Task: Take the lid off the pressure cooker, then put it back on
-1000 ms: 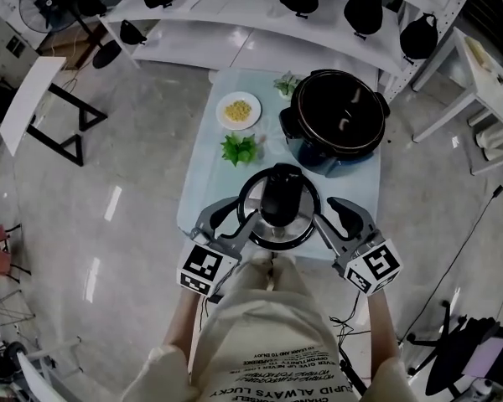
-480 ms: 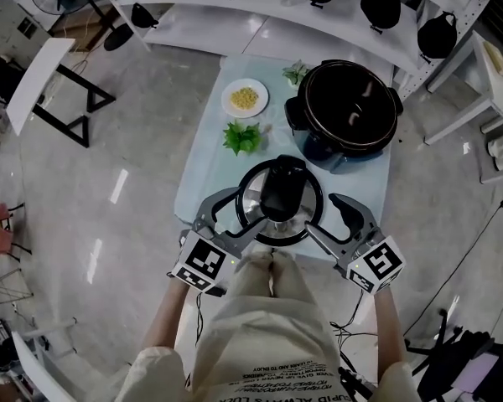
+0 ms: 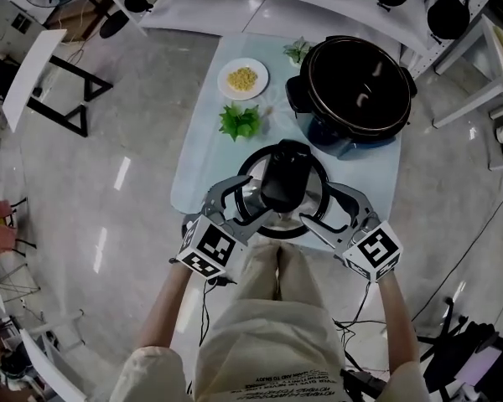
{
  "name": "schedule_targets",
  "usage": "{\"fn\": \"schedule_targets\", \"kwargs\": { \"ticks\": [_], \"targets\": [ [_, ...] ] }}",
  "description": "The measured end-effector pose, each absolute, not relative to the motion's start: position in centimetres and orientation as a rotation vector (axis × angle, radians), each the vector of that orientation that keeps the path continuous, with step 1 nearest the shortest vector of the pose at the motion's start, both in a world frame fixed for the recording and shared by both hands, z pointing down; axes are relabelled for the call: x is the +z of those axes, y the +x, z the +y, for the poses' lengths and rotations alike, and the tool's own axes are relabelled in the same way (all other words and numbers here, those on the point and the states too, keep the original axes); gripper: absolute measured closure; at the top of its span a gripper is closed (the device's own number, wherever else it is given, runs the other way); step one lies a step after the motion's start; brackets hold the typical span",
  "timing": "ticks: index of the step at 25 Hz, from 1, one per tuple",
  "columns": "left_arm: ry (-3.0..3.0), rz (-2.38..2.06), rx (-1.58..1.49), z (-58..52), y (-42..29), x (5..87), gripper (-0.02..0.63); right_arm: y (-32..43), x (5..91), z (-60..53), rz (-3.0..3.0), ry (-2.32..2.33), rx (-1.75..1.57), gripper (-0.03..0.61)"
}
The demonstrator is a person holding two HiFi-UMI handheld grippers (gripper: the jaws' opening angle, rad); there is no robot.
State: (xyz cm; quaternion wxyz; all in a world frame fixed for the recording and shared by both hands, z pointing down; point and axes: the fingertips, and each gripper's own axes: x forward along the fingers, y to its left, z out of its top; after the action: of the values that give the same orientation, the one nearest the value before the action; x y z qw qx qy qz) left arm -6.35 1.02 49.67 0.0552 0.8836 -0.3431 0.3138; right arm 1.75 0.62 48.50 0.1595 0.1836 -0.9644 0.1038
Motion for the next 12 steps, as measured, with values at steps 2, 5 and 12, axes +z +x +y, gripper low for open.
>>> {"fn": "schedule_targets", "kwargs": {
  "ticks": [2, 5, 12],
  "targets": [
    [2.686, -1.009, 0.974, 0.6, -6.3, 50.4, 0.337, 1.3, 49.2, 0.3, -2.744, 0.519, 0.297, 0.295],
    [2.693, -0.960, 1.006, 0.3, -6.2, 51.6, 0.336, 0.6, 50.5, -0.1, -2.726, 0.499, 0.300, 0.295],
    [2.687, -0.815, 1.108, 0.1, -6.2, 54.6, 0.337, -0.6, 52.9, -0.4, -2.685, 0.474, 0.314, 0.295]
  ]
}}
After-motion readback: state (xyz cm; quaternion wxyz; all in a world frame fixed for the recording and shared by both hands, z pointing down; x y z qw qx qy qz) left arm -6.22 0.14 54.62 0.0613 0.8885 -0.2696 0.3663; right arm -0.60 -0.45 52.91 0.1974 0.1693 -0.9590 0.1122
